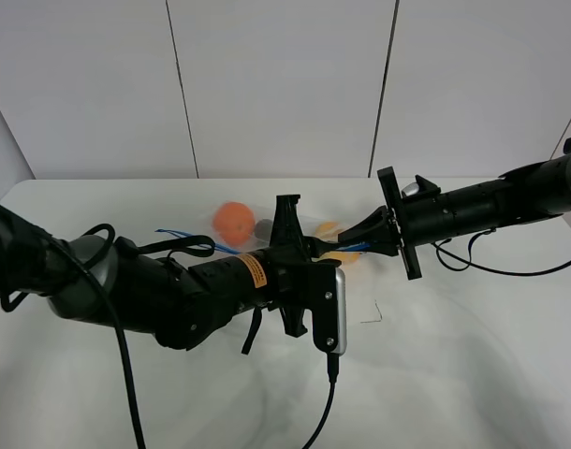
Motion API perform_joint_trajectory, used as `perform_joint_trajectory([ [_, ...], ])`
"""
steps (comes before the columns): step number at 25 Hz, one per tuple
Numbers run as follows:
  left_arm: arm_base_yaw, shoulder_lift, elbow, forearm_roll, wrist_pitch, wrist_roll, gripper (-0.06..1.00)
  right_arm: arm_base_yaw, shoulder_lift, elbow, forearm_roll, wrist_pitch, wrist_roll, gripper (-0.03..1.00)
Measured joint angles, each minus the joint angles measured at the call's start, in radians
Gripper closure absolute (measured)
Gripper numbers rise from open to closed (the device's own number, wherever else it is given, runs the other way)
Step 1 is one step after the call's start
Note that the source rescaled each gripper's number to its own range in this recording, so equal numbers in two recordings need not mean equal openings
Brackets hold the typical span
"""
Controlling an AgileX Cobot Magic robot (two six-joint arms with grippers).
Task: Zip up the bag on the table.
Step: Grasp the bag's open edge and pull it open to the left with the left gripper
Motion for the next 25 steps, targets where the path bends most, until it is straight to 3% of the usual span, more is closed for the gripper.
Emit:
perform_joint_trajectory([
  [14,0.0,0.0,0.0,0.0,0.0,0.0,0.72,0.0,0.0,0.0,0.0,0.0,0.0,0.97],
  [19,0.0,0.0,0.0,-0.03,0.0,0.0,0.93,0.0,0.0,0.0,0.0,0.0,0.0,0.97],
  [25,0.0,0.0,0.0,-0.041,0.0,0.0,0.94,0.0,0.0,0.0,0.0,0.0,0.0,0.97],
])
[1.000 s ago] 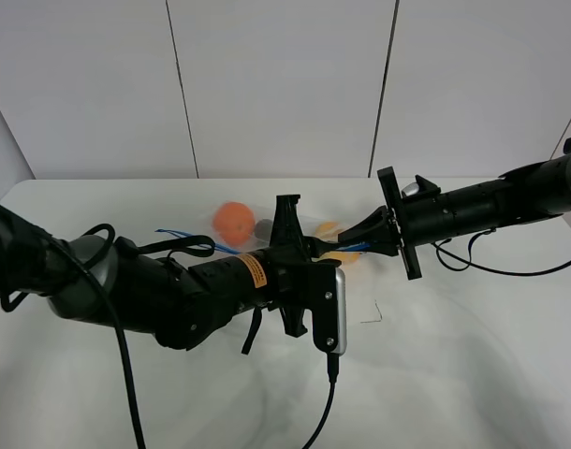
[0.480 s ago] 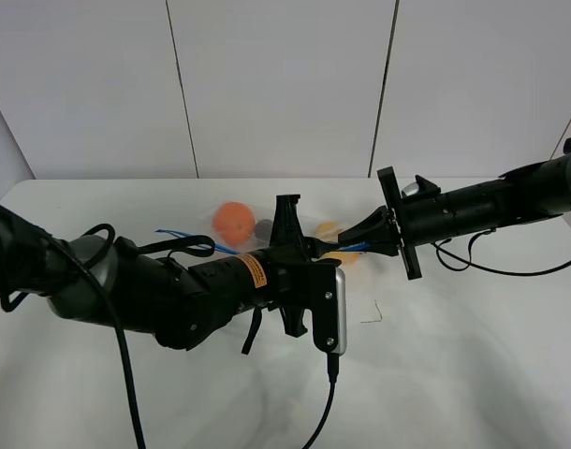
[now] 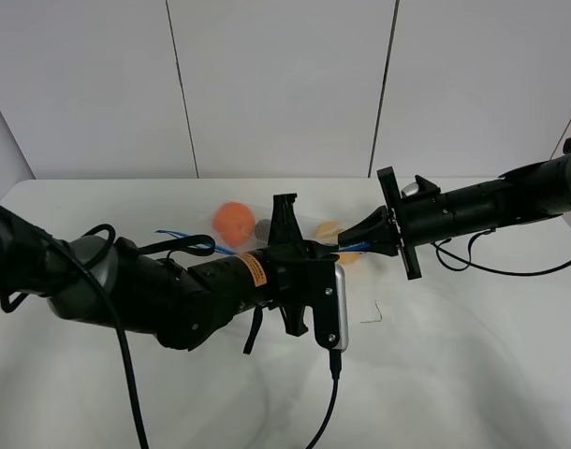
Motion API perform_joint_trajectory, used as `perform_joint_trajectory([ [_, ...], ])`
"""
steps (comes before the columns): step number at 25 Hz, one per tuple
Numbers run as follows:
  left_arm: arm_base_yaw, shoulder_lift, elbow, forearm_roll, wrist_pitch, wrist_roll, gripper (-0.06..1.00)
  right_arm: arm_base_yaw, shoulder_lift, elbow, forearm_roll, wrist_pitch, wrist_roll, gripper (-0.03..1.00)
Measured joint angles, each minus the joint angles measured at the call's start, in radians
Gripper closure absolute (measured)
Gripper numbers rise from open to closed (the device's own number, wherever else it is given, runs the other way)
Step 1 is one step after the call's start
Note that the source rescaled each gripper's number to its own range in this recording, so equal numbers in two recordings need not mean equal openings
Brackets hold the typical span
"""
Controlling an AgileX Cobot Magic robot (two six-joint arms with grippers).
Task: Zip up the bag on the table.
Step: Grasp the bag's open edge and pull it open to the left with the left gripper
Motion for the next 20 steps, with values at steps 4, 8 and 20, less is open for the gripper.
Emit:
perform_joint_trajectory([
  [4,0.0,0.0,0.0,-0.003,0.0,0.001,0.94,0.0,0.0,0.0,0.0,0.0,0.0,0.97],
  [8,0.0,0.0,0.0,-0.05,-0.006,0.055,0.94,0.0,0.0,0.0,0.008,-0.003,0.0,0.97],
  [20,0.154,0.0,-0.003,-0.097,0.004,0.203,0.94,0.0,0.0,-0.001,0.039,-0.01,0.0,0.97],
])
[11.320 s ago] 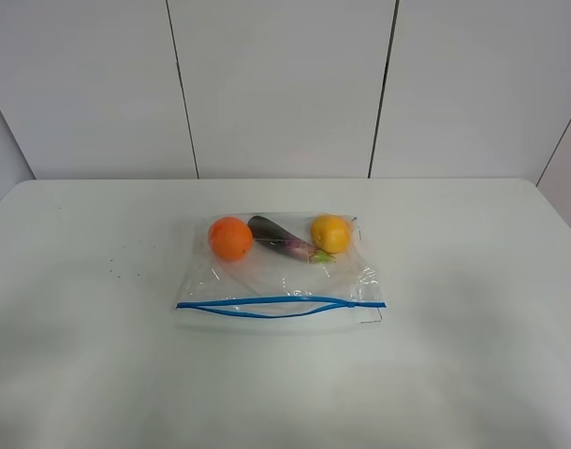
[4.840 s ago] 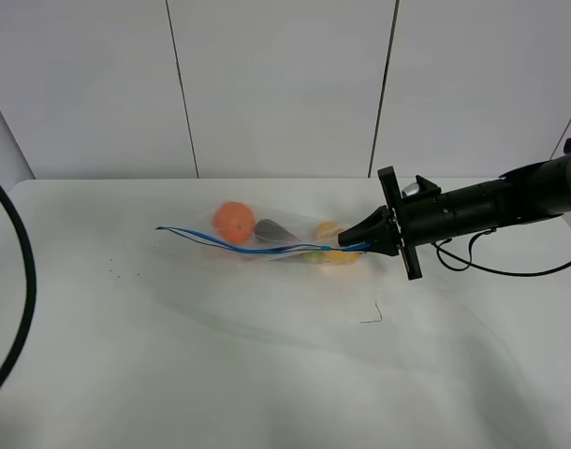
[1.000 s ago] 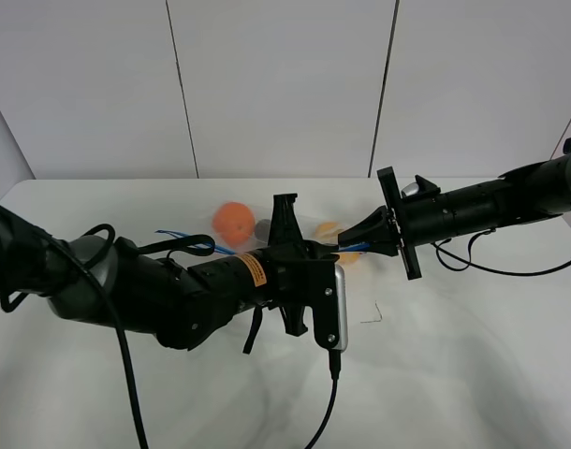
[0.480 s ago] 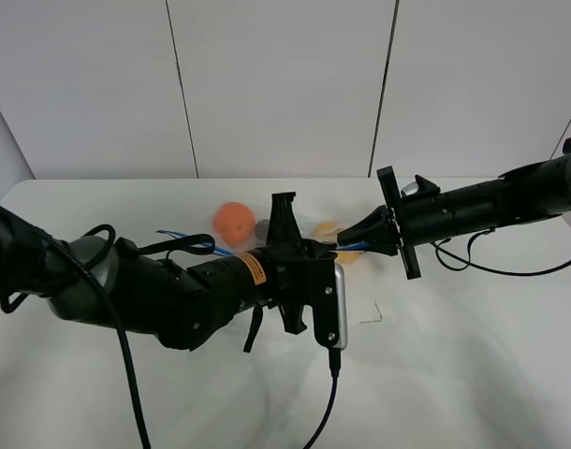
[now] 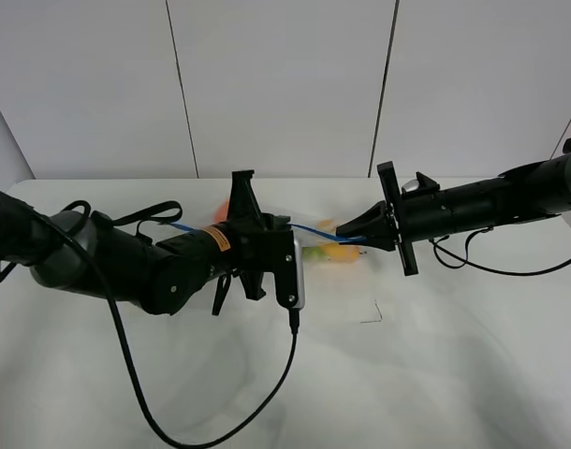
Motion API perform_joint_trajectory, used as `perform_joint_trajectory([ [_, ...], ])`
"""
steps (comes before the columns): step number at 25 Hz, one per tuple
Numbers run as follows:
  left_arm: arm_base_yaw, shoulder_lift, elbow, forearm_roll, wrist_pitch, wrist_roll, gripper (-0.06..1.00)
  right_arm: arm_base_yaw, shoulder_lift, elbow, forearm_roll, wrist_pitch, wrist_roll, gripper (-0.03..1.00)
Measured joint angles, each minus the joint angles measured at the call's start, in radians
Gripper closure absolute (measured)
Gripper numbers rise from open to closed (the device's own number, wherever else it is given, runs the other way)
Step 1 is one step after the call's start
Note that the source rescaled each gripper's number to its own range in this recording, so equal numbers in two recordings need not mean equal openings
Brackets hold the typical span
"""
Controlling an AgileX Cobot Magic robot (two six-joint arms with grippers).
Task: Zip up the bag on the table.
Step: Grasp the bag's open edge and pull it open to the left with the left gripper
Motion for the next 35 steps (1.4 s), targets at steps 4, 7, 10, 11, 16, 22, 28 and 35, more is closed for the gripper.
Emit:
perform_joint_trajectory([
  [4,0.067,0.0,0.0,0.0,0.006,0.019,0.94,0.0,0.0,0.0,0.001,0.0,0.0,0.97],
  [7,0.113,0.0,0.0,-0.002,0.012,0.034,0.94,0.0,0.0,0.0,0.002,0.0,0.0,0.97],
  [10,0.152,0.0,0.0,-0.002,0.015,0.053,0.94,0.0,0.0,0.0,0.002,0.0,0.0,0.97],
  [11,0.167,0.0,0.0,-0.003,0.016,0.06,0.94,0.0,0.0,0.0,0.001,0.0,0.0,0.97],
  [16,0.243,0.0,0.0,-0.005,0.018,0.07,0.94,0.0,0.0,0.0,0.002,0.0,0.0,0.97],
  [22,0.328,0.0,0.0,-0.005,0.019,0.07,0.94,0.0,0.0,0.0,0.001,0.001,0.0,0.97],
  [28,0.383,0.0,0.0,-0.005,0.022,0.071,0.94,0.003,0.0,0.0,0.005,0.002,0.0,0.97],
  [35,0.39,0.0,0.0,0.007,0.026,0.07,0.94,0.003,0.0,0.0,0.005,0.002,0.0,0.97],
])
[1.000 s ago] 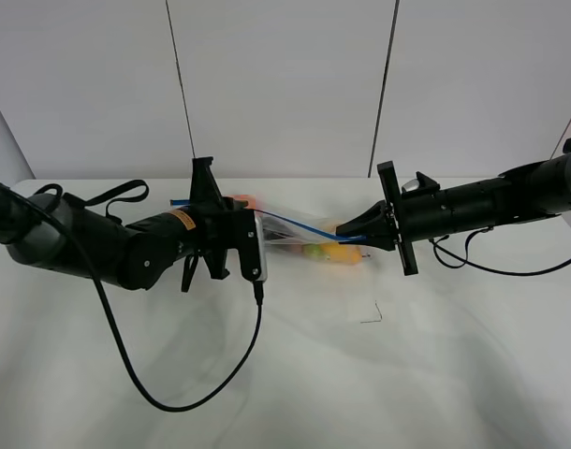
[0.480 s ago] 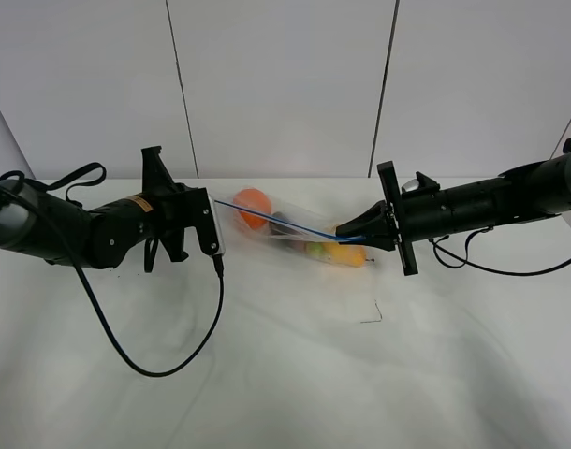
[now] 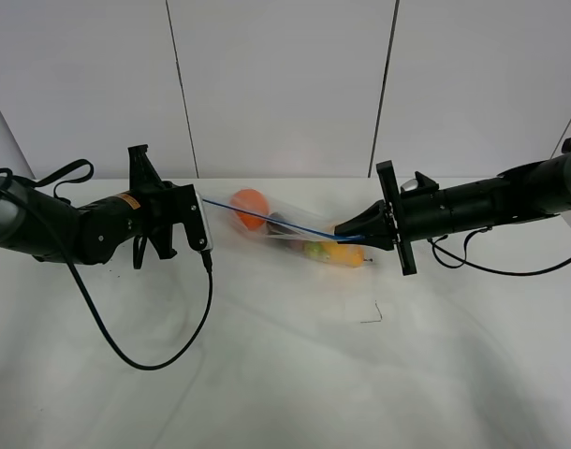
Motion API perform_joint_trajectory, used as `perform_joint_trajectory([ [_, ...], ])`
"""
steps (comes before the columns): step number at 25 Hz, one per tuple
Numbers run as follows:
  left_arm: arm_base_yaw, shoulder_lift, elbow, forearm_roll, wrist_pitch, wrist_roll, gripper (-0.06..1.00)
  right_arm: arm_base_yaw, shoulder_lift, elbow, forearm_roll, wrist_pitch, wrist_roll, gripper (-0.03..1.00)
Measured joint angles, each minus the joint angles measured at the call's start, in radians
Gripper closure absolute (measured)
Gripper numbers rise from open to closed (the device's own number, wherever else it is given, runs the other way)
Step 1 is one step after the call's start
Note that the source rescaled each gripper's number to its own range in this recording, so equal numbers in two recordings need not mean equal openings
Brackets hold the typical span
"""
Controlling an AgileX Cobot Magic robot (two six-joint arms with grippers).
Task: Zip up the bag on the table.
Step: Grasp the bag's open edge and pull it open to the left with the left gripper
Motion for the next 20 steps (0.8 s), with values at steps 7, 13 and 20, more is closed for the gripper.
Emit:
perform_joint_trajectory([
  [7,0.015,0.0,0.0,-0.046,-0.007,-0.03,0.39,0.0,0.0,0.0,-0.031,0.006,0.0,0.97],
  [13,0.016,0.0,0.0,-0.049,-0.008,-0.143,-0.03,0.0,0.0,0.0,-0.036,0.006,0.0,0.97],
  [20,0.016,0.0,0.0,-0.049,-0.008,-0.297,-0.06,0.0,0.0,0.0,-0.037,0.006,0.0,0.97],
])
